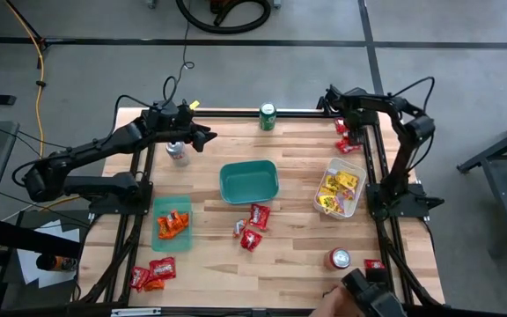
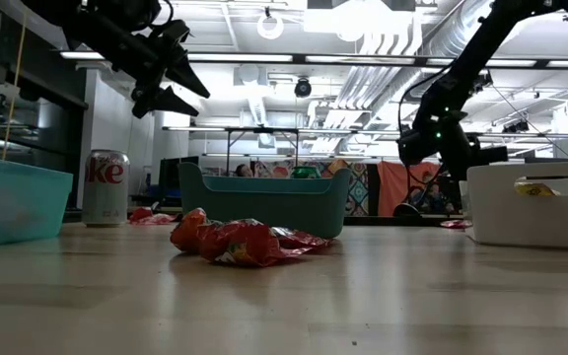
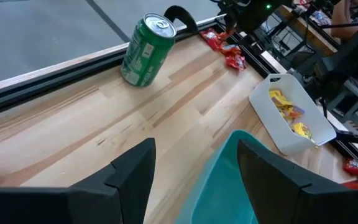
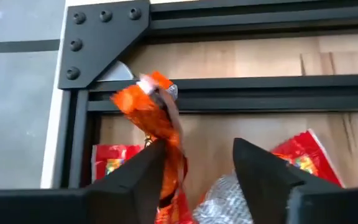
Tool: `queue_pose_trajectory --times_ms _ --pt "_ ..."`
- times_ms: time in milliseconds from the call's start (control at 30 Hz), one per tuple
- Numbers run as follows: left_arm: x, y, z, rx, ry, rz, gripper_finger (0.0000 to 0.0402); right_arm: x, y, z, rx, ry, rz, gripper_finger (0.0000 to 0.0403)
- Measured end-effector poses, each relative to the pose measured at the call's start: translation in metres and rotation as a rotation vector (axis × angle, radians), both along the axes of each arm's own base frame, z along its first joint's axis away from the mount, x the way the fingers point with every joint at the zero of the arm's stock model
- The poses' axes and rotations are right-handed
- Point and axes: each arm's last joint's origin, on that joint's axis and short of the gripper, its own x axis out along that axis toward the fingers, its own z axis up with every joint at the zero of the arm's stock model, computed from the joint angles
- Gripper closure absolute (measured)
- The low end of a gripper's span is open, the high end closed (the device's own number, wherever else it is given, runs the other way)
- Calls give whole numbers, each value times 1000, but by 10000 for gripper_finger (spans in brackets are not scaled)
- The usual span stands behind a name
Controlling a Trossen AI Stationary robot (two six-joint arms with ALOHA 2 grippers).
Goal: Sort candy
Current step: Put the orange chocolate into the light green bin
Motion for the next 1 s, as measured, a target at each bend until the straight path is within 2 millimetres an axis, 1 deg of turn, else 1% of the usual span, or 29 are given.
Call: queue_pose_trajectory --times_ms 67,133,200,233,267,400,533,633,733,800,867,933,1000 --pt "0 0 0 0 0 1 188 0 1 -2 16 7 3 253" --pt "0 0 0 0 0 1 188 1 2 -2 33 13 22 301" --pt "0 1 0 1 1 5 188 1 3 -2 62 25 79 358" --pt "-1 1 0 2 0 9 188 1 2 -2 72 36 118 380" --pt "-1 2 0 3 -1 14 188 1 1 -1 80 43 154 390" --pt "-4 5 1 6 -6 34 188 -2 2 15 72 68 257 379" --pt "-9 9 5 20 -25 58 188 -6 7 41 27 106 373 399" --pt "-12 11 8 43 -48 68 188 -6 13 60 -4 131 461 397" --pt "-13 12 9 49 -58 50 188 -9 16 69 -11 94 496 397" --pt "-14 12 9 56 -55 26 188 -9 16 69 -13 64 484 396" --pt "-14 13 9 53 -52 21 188 -9 18 63 -30 8 427 396" --pt "-14 13 8 49 -51 17 188 -8 21 51 -38 -65 384 394" --pt "-15 12 8 44 -46 17 188 -7 25 38 -47 -106 392 389"
